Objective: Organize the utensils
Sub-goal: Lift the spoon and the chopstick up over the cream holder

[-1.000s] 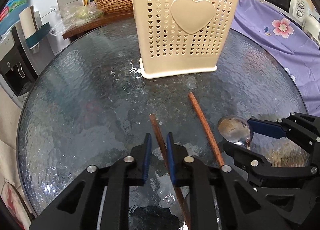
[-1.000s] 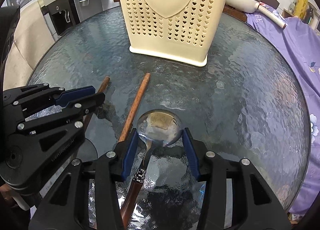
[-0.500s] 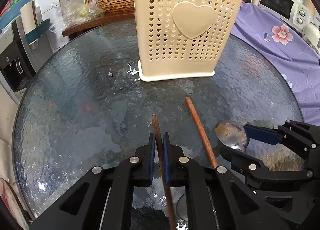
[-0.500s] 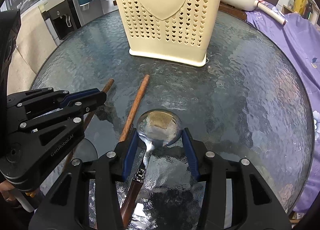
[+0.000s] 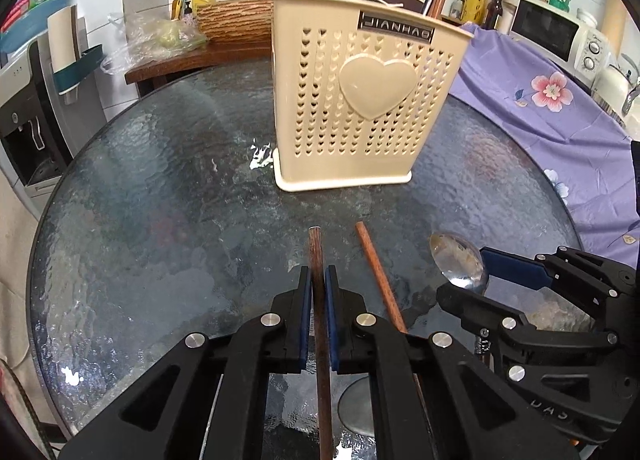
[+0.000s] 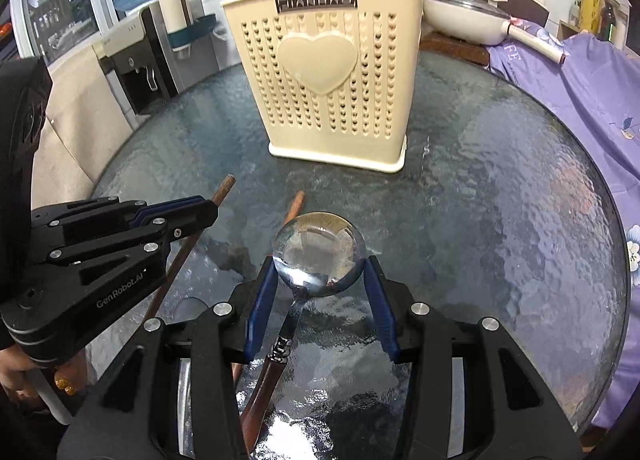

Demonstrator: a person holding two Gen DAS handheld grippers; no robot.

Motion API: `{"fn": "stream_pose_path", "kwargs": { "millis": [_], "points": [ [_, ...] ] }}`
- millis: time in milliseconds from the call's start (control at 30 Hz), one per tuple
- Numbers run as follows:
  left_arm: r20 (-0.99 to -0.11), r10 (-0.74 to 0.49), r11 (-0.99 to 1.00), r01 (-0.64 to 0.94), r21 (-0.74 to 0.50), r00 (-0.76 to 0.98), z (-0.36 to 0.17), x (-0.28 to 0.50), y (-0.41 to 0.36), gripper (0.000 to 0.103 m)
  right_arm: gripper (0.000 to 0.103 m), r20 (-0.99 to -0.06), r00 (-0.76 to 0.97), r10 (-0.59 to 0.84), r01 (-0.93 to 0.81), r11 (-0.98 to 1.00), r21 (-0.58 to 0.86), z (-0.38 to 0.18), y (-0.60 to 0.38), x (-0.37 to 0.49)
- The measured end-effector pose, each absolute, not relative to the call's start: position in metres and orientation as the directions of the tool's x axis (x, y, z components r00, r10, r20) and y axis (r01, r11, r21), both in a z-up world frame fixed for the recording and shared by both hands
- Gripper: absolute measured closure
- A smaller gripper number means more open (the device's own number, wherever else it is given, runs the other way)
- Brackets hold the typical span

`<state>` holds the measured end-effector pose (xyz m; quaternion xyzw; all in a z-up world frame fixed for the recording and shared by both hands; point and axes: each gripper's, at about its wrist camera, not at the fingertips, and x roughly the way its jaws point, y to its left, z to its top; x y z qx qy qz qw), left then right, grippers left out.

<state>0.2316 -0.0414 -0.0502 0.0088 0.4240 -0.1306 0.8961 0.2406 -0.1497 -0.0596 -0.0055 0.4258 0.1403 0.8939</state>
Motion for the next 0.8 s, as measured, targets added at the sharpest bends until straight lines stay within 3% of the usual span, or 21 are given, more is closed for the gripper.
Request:
{"fn": "stream_pose_path", "kwargs": {
  "millis": [800],
  "points": [
    [-0.586, -0.297, 0.951, 0.286, -0.114, 0.754, 0.033, 0.185, -0.032, 0.097, 0.059, -0.616, 0.725, 0.307, -0.314, 0.944, 0.101, 0.005, -0.164, 0.208]
  ]
}}
